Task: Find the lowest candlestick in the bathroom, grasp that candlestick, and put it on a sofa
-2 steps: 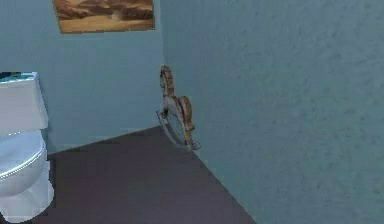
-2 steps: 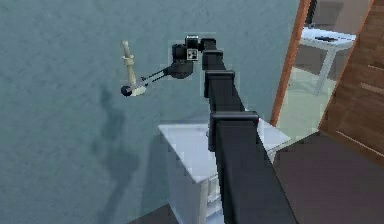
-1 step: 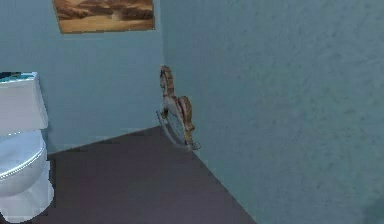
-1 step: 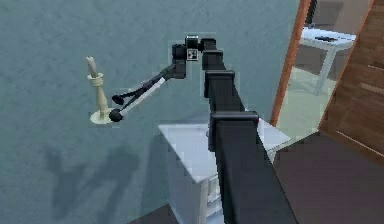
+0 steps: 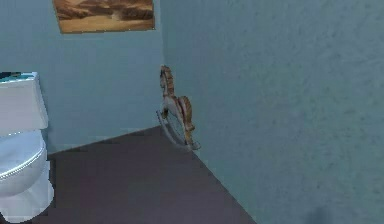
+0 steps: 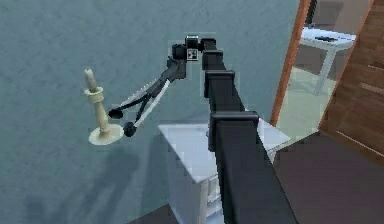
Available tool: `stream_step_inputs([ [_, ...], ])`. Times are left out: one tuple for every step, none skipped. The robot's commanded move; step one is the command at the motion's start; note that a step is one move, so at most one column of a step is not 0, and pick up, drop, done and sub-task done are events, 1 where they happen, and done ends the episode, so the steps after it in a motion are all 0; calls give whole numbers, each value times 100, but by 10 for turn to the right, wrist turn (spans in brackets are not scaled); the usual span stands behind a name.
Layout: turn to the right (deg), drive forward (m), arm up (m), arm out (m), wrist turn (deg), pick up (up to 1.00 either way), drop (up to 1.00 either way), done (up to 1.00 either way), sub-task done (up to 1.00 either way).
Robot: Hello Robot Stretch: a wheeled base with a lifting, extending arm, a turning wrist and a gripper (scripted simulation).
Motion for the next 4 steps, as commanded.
stream_step_inputs([
  [0, 0, 0, -48, 0, 0, 0, 0, 0],
  [450, 0, 0, 0, 0, 0, 0, 0, 0],
  [450, 0, 0, 0, 0, 0, 0, 0, 0],
  [450, 0, 0, 0, 0, 0, 0, 0, 0],
])
